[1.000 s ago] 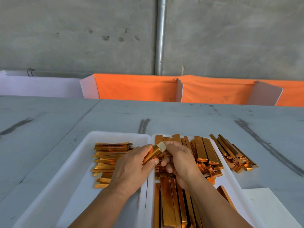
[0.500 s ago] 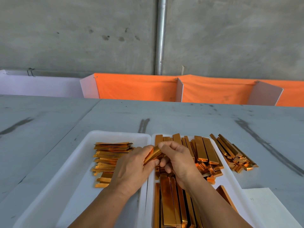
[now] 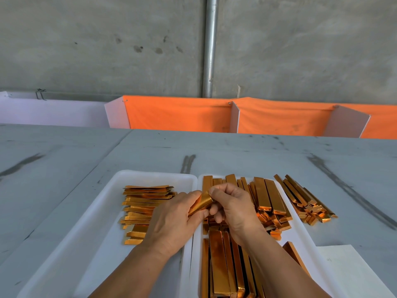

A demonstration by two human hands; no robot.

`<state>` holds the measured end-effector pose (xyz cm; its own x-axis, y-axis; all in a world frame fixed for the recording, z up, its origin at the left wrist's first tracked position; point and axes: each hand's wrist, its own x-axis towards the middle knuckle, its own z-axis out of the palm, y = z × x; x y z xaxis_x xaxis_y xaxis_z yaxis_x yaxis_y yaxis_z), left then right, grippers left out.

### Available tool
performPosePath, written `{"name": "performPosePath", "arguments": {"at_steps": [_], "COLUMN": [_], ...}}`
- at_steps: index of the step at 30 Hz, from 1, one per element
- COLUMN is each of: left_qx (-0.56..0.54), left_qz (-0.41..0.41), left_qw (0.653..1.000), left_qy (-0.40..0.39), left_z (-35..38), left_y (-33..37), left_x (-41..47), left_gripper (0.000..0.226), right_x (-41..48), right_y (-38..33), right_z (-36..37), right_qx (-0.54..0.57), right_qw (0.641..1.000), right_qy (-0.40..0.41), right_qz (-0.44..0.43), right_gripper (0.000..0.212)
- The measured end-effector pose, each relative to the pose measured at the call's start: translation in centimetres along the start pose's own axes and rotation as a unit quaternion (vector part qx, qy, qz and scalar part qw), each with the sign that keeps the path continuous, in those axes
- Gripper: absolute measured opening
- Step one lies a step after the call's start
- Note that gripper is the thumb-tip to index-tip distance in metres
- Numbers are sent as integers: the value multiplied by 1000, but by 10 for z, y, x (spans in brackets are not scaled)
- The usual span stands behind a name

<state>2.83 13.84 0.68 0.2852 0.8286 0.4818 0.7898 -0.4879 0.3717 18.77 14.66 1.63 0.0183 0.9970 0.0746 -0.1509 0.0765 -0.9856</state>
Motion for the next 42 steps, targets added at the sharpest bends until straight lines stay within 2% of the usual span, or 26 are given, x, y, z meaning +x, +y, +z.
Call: {"name": "performPosePath", "arguments": {"at_steps": [11, 25, 34, 42], "left_qx": [-5, -7, -28, -29], "left_qz": [-2, 0, -12, -11], "left_qw": [1000, 1000, 1000, 1000], "left_qy": [-6, -6, 3, 3], "left_z": [0, -1, -1, -1], "left_y": [-1, -2, -2, -2], "left_x": [-1, -2, -1, -1], "left_gripper": [39, 39, 42, 40], "right_x": [-1, -1, -4, -4], "right_y": [-2, -2, -6, -6], "right_z": [-1, -2, -2, -1], "right_qx": [6, -60, -43, -52], "right_qw": [1000, 998, 999, 999], "right_qy": [-10, 2, -5, -13], "right_qz": [14, -7, -5, -6], "right_gripper": [7, 10, 20, 19]}}
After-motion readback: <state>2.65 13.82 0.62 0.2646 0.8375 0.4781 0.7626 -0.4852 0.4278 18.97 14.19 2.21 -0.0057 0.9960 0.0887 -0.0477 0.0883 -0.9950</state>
